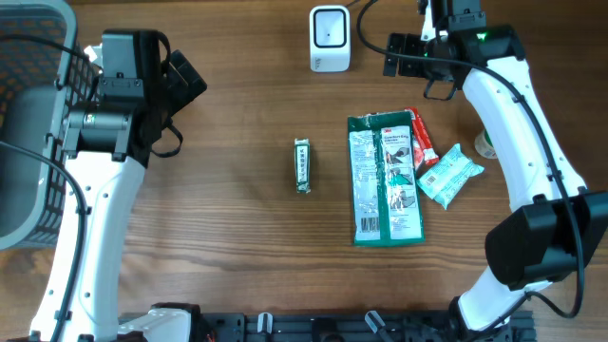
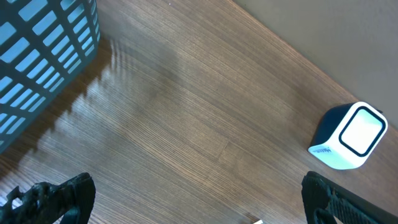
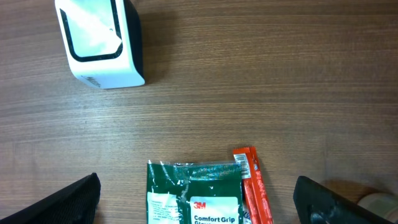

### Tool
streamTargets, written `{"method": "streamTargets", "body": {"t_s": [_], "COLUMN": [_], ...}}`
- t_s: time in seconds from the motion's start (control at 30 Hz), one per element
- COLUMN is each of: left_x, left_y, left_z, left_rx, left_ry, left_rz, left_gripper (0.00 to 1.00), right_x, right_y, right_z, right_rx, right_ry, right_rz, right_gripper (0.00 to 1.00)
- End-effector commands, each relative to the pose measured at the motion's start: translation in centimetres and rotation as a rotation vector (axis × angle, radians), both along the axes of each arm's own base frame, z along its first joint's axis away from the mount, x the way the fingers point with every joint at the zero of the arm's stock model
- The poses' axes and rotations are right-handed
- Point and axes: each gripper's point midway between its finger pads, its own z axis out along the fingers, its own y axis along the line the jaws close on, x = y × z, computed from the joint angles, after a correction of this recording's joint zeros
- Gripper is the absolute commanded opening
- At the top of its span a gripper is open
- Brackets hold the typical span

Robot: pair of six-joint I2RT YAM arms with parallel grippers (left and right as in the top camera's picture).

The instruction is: Scan the item barcode

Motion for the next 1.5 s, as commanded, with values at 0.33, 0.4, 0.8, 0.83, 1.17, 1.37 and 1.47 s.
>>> {"method": "streamTargets", "body": {"t_s": [0.33,0.4,0.8,0.83,1.17,1.37,1.47], "left_x": [-0.1,-0.1,-0.1,-0.1,-0.1,-0.1,-0.1], "left_y": [0.4,0.4,0.4,0.4,0.4,0.4,0.4], "left_z": [0.4,0.4,0.3,0.3,0.3,0.3,0.3], "left_rx": [0.001,0.001,0.001,0.001,0.001,0.001,0.001], "left_ry": [-0.011,-0.011,-0.011,-0.011,-0.011,-0.011,-0.011], "left_rz": [0.023,0.023,0.023,0.023,0.023,0.023,0.023], "left_gripper": [1.00,1.00,1.00,1.00,1.00,1.00,1.00], "right_x": [0.3,0.2,-9.8,-10.9,-22.5,-23.5,-24.2], "right_y": [-0.2,-0.2,-2.1,-2.2,-4.3,-4.5,-4.7], "right_z": [0.4,0.5,22.0,23.2,31.8,30.2,27.9], "right_rx": [-0.011,-0.010,0.085,0.091,0.146,0.134,0.117], "right_ry": [-0.014,-0.015,-0.527,-0.560,-0.850,-0.787,-0.694], "right_rz": [-0.010,-0.011,-0.014,-0.014,-0.015,-0.015,-0.015], "right_gripper": [1.00,1.00,1.00,1.00,1.00,1.00,1.00]}}
